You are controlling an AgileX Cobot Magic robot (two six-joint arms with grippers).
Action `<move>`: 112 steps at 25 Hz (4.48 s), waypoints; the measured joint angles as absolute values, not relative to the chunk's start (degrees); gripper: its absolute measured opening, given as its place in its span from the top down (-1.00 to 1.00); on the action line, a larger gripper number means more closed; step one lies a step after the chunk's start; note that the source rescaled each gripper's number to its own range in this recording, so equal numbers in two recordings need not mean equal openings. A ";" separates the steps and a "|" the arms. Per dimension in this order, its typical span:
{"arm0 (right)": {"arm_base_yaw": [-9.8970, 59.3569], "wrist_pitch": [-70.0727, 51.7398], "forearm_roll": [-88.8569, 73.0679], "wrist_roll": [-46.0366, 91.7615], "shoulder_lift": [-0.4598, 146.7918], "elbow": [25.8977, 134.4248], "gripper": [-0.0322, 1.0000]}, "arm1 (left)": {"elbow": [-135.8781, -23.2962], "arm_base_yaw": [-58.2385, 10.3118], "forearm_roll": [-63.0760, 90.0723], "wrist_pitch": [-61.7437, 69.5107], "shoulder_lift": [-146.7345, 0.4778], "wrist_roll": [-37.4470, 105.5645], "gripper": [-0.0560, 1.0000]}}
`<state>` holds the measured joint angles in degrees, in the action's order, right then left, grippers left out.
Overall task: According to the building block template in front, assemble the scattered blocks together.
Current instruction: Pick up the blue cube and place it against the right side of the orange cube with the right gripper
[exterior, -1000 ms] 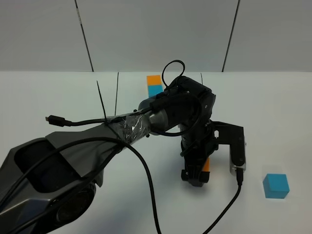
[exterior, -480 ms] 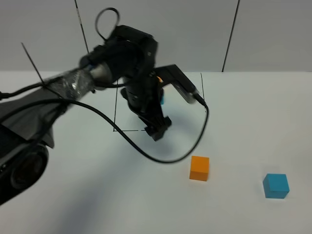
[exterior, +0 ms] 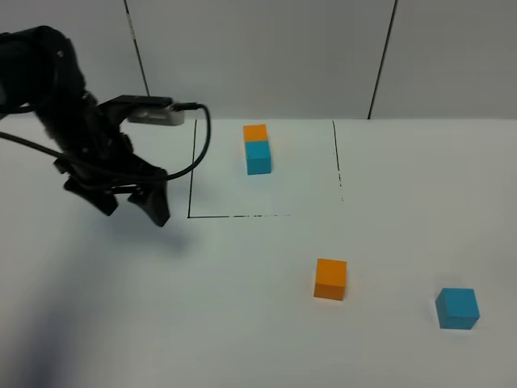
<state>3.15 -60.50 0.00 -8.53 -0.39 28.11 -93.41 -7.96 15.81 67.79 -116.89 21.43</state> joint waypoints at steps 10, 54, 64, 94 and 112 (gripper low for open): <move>3.15 -60.50 0.00 -8.47 -0.39 28.11 -0.54 | -61.93 5.98 17.58 59.69 -84.89 20.84 -0.44; 3.15 -60.50 0.00 -8.52 -0.39 28.11 -0.53 | -29.33 6.27 19.71 62.21 0.35 16.68 -0.40; 3.15 -60.50 0.00 -8.52 -0.39 28.11 -0.53 | -29.33 6.27 15.55 62.12 0.43 11.07 -0.40; 3.15 -60.50 0.00 -8.52 -0.39 28.11 -0.52 | -29.33 6.27 14.13 61.90 0.43 8.76 -0.39; 3.15 -60.45 0.00 -8.52 1.77 28.18 -0.53 | -29.33 6.27 14.13 61.90 0.43 8.76 -0.39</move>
